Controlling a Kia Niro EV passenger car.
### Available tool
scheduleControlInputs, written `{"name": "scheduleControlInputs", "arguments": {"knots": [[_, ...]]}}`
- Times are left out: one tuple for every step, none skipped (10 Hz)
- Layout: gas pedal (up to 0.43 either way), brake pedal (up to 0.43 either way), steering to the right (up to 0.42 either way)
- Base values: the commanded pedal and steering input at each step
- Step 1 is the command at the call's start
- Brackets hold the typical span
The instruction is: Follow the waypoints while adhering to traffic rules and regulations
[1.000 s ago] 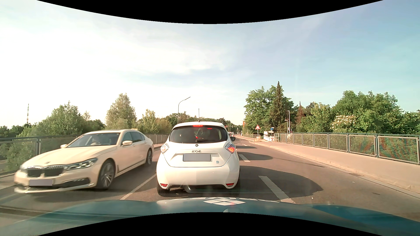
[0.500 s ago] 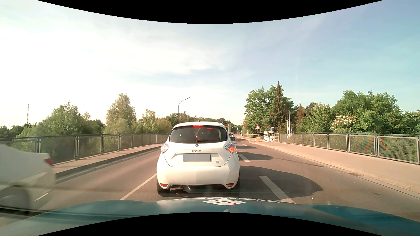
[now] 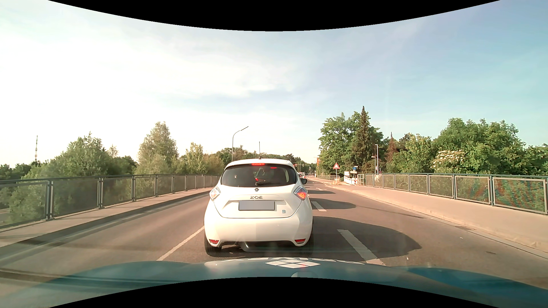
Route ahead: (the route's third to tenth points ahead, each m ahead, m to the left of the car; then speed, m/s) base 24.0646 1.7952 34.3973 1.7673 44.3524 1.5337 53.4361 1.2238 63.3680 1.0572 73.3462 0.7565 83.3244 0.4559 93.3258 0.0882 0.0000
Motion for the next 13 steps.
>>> {"name": "scheduleControlInputs", "arguments": {"knots": [[0.0, 0.299, -0.001], [0.0, 0.293, -0.001], [0.0, 0.299, -0.001], [0.0, 0.293, -0.001], [0.0, 0.299, -0.001], [0.0, 0.299, -0.001], [0.0, 0.299, -0.001], [0.0, 0.293, -0.001], [0.0, 0.299, -0.001], [0.0, 0.299, -0.001], [0.0, 0.299, -0.001], [0.0, 0.293, -0.001], [0.0, 0.293, -0.001]]}}
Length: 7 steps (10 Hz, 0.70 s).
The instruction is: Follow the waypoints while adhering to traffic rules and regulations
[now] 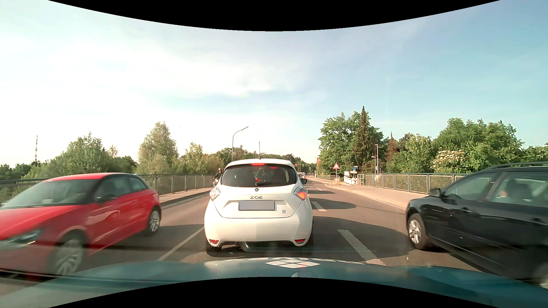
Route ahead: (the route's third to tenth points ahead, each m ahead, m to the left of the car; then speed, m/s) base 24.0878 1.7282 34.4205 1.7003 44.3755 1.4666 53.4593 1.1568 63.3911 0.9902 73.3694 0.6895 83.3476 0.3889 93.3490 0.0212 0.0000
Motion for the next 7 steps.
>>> {"name": "scheduleControlInputs", "arguments": {"knots": [[0.0, 0.299, -0.001], [0.0, 0.299, -0.001], [0.0, 0.293, -0.001], [0.0, 0.293, -0.001], [0.0, 0.293, -0.001], [0.0, 0.293, -0.001], [0.0, 0.293, -0.001]]}}
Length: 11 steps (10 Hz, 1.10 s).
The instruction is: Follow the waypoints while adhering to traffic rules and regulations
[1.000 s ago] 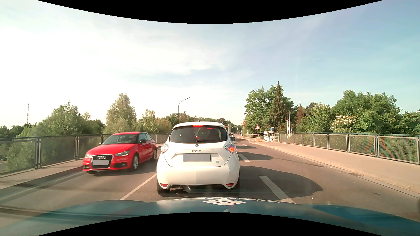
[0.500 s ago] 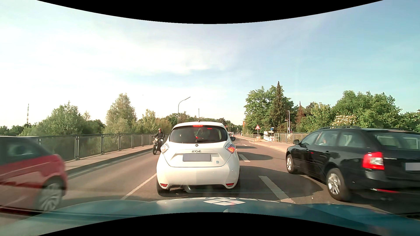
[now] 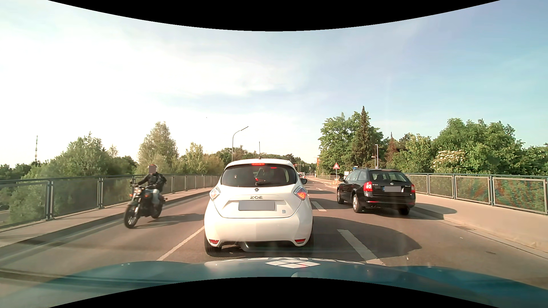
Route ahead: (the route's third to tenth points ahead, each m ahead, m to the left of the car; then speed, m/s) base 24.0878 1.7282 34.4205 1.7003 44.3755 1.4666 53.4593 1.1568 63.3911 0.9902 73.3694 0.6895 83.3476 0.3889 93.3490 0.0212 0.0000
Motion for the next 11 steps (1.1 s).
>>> {"name": "scheduleControlInputs", "arguments": {"knots": [[0.0, 0.293, -0.001], [0.0, 0.293, -0.001], [0.0, 0.293, -0.001], [0.0, 0.293, -0.001], [0.0, 0.293, -0.001], [0.0, 0.293, -0.001], [0.0, 0.293, -0.001], [0.0, 0.299, -0.001], [0.0, 0.293, -0.001], [0.0, 0.299, -0.001], [0.0, 0.299, -0.001]]}}
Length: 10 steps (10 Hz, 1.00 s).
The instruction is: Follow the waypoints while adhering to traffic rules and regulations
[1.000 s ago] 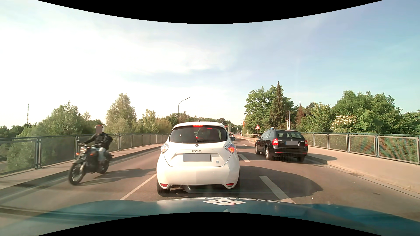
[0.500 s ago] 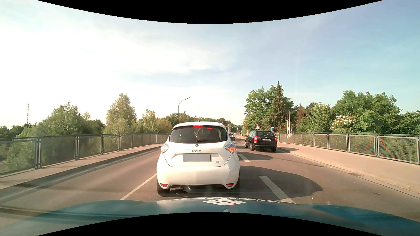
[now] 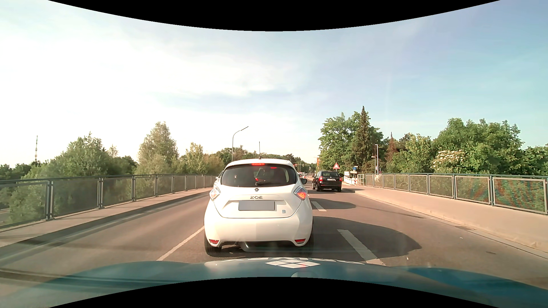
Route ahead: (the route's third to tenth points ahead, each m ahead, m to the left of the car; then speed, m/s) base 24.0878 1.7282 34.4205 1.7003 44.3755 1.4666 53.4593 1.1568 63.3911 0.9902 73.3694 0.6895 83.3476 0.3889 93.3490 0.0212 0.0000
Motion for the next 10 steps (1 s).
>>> {"name": "scheduleControlInputs", "arguments": {"knots": [[0.0, 0.299, -0.001], [0.0, 0.299, -0.001], [0.0, 0.293, -0.001], [0.0, 0.293, -0.001], [0.0, 0.299, -0.001], [0.0, 0.299, -0.001], [0.0, 0.293, -0.001], [0.0, 0.299, -0.001], [0.0, 0.299, -0.001], [0.0, 0.299, -0.001]]}}
